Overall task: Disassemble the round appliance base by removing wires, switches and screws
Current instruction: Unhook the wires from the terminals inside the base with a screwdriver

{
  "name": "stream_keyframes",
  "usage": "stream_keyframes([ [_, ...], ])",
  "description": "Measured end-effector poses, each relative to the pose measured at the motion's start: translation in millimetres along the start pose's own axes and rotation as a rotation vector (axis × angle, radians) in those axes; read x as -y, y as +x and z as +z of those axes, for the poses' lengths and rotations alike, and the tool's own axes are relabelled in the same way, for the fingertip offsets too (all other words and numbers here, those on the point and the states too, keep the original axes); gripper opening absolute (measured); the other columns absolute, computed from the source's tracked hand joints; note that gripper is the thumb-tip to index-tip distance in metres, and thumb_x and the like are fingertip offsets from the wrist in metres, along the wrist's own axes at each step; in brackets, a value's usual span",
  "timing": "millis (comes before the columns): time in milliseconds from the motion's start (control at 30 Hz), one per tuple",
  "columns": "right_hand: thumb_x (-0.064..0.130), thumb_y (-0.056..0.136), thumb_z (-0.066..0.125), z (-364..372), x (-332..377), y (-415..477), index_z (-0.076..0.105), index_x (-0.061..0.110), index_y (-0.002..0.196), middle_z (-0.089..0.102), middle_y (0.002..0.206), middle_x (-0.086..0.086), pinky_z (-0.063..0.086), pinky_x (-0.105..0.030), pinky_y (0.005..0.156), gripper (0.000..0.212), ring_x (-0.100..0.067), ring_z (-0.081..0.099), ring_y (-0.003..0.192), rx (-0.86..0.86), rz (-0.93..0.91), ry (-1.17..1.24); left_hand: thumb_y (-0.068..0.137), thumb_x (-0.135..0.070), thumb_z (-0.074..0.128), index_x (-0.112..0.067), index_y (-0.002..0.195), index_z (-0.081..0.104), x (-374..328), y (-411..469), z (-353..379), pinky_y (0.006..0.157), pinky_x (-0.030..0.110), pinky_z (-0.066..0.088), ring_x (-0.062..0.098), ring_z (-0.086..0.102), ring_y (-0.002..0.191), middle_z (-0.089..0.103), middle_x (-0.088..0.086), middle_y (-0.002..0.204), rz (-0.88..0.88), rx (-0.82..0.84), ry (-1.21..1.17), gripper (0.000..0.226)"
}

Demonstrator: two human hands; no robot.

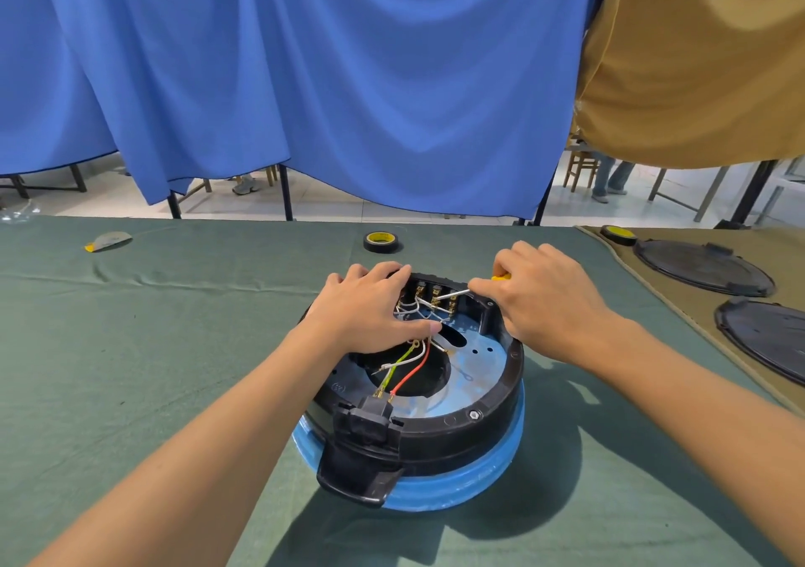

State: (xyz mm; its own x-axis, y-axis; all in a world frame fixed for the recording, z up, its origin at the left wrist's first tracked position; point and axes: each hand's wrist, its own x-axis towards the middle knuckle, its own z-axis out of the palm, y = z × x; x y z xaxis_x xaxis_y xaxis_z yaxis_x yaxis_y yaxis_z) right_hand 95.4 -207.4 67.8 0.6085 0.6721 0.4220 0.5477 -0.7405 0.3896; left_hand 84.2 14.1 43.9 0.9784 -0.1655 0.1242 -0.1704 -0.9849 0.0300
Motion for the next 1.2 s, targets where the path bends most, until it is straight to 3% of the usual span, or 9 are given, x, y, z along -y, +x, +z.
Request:
stream_keyframes([
  [200, 0.024, 0.092, 0.053, -12, 2, 2, 0.062, 0.03, 0.116, 0.058, 0.09, 0.002, 0.034, -0.026, 0.061, 0.025, -0.016, 0.046, 0.08, 0.006, 0.083, -0.023, 0.067, -0.092, 0.031, -0.023, 0.147, 0.027, -1, -2, -2, 0.104, 0.046, 0.034, 0.026, 0.037, 0.133, 0.039, 0.003, 0.148, -0.046, -0.015, 0.02, 0.105],
  [367, 0.026, 0.098, 0.046, -8, 2, 10, 0.061, 0.031, 0.118, 0.057, 0.094, 0.003, 0.034, -0.028, 0.059, 0.026, -0.018, 0.052, 0.09, 0.041, 0.101, 0.079, 0.058, -0.099, 0.025, -0.027, 0.146, 0.027, 4, -5, -11, 0.091, 0.046, 0.041, 0.025, 0.042, 0.13, 0.045, 0.001, 0.142, -0.065, 0.057, 0.043, 0.114],
  [567, 0.027, 0.1, 0.043, -4, 11, 14, 0.059, 0.036, 0.124, 0.051, 0.09, 0.004, 0.023, -0.026, 0.052, 0.03, -0.017, 0.049, 0.089, 0.048, 0.077, 0.106, 0.053, -0.099, 0.018, -0.03, 0.153, 0.005, 12, -20, -11, 0.103, 0.045, 0.036, 0.023, 0.03, 0.138, 0.029, 0.0, 0.152, 0.008, 0.099, 0.02, 0.122],
  [800, 0.024, 0.096, 0.045, -11, 13, 20, 0.064, 0.036, 0.115, 0.048, 0.086, 0.004, 0.022, -0.028, 0.054, 0.029, -0.016, 0.036, 0.08, 0.075, 0.051, 0.009, 0.059, -0.095, 0.021, -0.028, 0.152, 0.011, 8, -21, -12, 0.103, 0.046, 0.037, 0.024, 0.032, 0.137, 0.03, 0.001, 0.153, 0.0, 0.068, -0.003, 0.116],
  [967, 0.024, 0.097, 0.046, -18, 13, 27, 0.065, 0.034, 0.12, 0.047, 0.084, 0.003, 0.029, -0.029, 0.057, 0.031, -0.016, 0.038, 0.08, 0.093, -0.008, -0.02, 0.059, -0.095, 0.023, -0.029, 0.152, 0.011, 9, -21, -11, 0.103, 0.046, 0.037, 0.024, 0.032, 0.138, 0.029, 0.001, 0.154, -0.001, 0.076, -0.002, 0.115],
  [1100, 0.021, 0.096, 0.046, -23, 12, 35, 0.063, 0.038, 0.124, 0.04, 0.082, 0.005, 0.027, -0.031, 0.061, 0.037, -0.015, 0.033, 0.08, 0.096, -0.043, -0.02, 0.06, -0.095, 0.024, -0.029, 0.152, 0.012, 10, -21, -10, 0.102, 0.046, 0.037, 0.024, 0.032, 0.137, 0.03, 0.0, 0.153, 0.001, 0.072, -0.013, 0.114],
  [1200, 0.018, 0.092, 0.049, -24, 6, 47, 0.064, 0.04, 0.122, 0.046, 0.086, 0.007, 0.025, -0.031, 0.064, 0.04, -0.014, 0.033, 0.083, 0.132, -0.067, -0.023, 0.057, -0.096, 0.023, -0.029, 0.152, 0.013, 10, -20, -10, 0.102, 0.046, 0.037, 0.024, 0.033, 0.137, 0.03, 0.0, 0.153, 0.002, 0.071, -0.011, 0.117],
])
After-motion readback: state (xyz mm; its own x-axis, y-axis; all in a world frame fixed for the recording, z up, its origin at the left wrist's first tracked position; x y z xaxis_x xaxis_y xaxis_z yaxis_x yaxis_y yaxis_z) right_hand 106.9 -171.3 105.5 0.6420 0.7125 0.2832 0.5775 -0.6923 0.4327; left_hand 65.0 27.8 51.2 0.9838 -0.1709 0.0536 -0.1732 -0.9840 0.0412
